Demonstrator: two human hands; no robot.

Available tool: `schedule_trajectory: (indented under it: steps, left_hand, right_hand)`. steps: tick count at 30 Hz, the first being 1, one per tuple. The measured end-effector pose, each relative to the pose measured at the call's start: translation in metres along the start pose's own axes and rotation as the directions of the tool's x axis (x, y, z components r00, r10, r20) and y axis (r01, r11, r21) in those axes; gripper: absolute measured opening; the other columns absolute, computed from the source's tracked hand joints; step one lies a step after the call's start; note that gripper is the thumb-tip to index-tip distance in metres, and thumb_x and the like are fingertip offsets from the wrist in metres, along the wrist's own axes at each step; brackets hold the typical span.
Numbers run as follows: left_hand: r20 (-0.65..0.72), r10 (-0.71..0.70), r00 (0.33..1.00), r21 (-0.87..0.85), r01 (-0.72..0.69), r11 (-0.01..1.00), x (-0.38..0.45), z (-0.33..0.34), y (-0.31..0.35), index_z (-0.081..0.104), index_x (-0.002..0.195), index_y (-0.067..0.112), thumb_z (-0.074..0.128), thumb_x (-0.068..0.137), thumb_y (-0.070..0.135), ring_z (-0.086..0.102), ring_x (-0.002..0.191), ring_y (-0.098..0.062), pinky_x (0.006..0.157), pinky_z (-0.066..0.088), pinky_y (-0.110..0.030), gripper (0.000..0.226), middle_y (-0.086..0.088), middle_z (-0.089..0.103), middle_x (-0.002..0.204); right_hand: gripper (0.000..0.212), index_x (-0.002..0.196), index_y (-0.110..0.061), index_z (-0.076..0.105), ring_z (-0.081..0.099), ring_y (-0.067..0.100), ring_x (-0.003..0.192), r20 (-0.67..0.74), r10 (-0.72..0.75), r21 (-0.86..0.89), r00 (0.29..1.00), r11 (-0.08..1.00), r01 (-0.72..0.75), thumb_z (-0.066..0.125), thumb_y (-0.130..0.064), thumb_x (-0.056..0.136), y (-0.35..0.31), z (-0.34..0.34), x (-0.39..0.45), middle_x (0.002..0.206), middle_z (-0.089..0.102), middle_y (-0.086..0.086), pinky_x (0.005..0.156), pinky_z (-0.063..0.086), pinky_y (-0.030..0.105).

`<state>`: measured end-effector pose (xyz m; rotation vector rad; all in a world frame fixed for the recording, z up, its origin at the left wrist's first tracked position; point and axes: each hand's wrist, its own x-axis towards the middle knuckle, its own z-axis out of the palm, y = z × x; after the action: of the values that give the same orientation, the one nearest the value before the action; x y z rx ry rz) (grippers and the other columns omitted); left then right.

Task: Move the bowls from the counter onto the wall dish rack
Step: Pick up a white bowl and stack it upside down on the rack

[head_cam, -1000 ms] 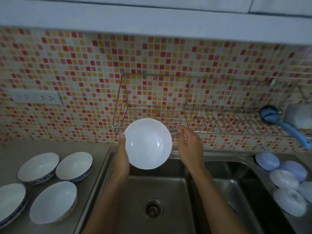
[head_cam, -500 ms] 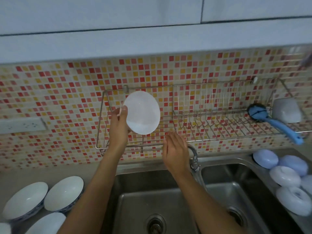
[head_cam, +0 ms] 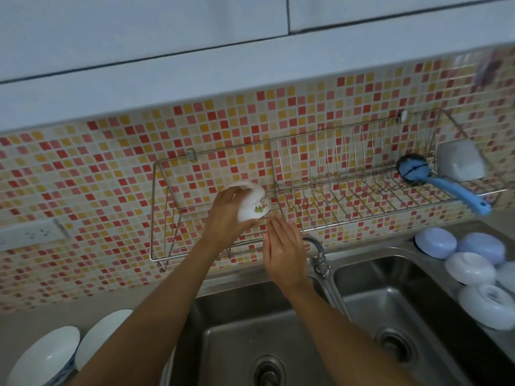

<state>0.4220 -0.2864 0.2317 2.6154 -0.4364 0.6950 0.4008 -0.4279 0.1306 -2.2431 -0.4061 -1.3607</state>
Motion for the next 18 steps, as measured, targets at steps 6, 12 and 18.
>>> schedule_trajectory:
  steps: [6, 12, 18]
  left_hand:
    - [0.033, -0.08, 0.996, -0.032, 0.081, 0.996, -0.005, 0.015, -0.006, 0.051, 0.131, 0.015, 0.081, 0.066, 0.037, 0.043, 0.118, -0.029, 0.101, 0.041, -0.044, 0.076, -0.01, 0.05, 0.133]
    - [0.053, -0.122, 0.991, -0.072, 0.126, 0.989, -0.005, 0.018, -0.013, 0.054, 0.128, 0.013, 0.085, 0.061, 0.028, 0.042, 0.118, -0.029, 0.099, 0.04, -0.04, 0.075, -0.01, 0.049, 0.131]
    - [0.099, -0.129, 0.987, -0.09, 0.138, 0.986, -0.007, 0.017, -0.013, 0.06, 0.121, 0.013, 0.076, 0.074, 0.01, 0.048, 0.119, -0.026, 0.101, 0.037, -0.032, 0.049, -0.007, 0.054, 0.131]
  right_hand:
    - [0.033, 0.118, -0.002, 0.067, 0.059, 0.023, 0.121, -0.009, -0.004, 0.012, 1.0, 1.0, 0.004, 0.049, -0.018, 0.095, 0.003, 0.005, -0.003, 0.124, 0.066, 0.012, 0.116, 0.031, 0.039]
    - [0.033, 0.118, -0.002, 0.067, 0.059, 0.022, 0.121, -0.004, 0.0, 0.01, 1.0, 1.0, 0.0, 0.049, -0.018, 0.095, 0.003, 0.006, -0.004, 0.124, 0.066, 0.012, 0.117, 0.028, 0.037]
    - [0.033, 0.119, -0.003, 0.067, 0.059, 0.021, 0.121, -0.01, 0.021, 0.001, 1.0, 1.0, -0.021, 0.048, -0.019, 0.096, 0.001, 0.008, -0.006, 0.124, 0.066, 0.011, 0.118, 0.026, 0.037]
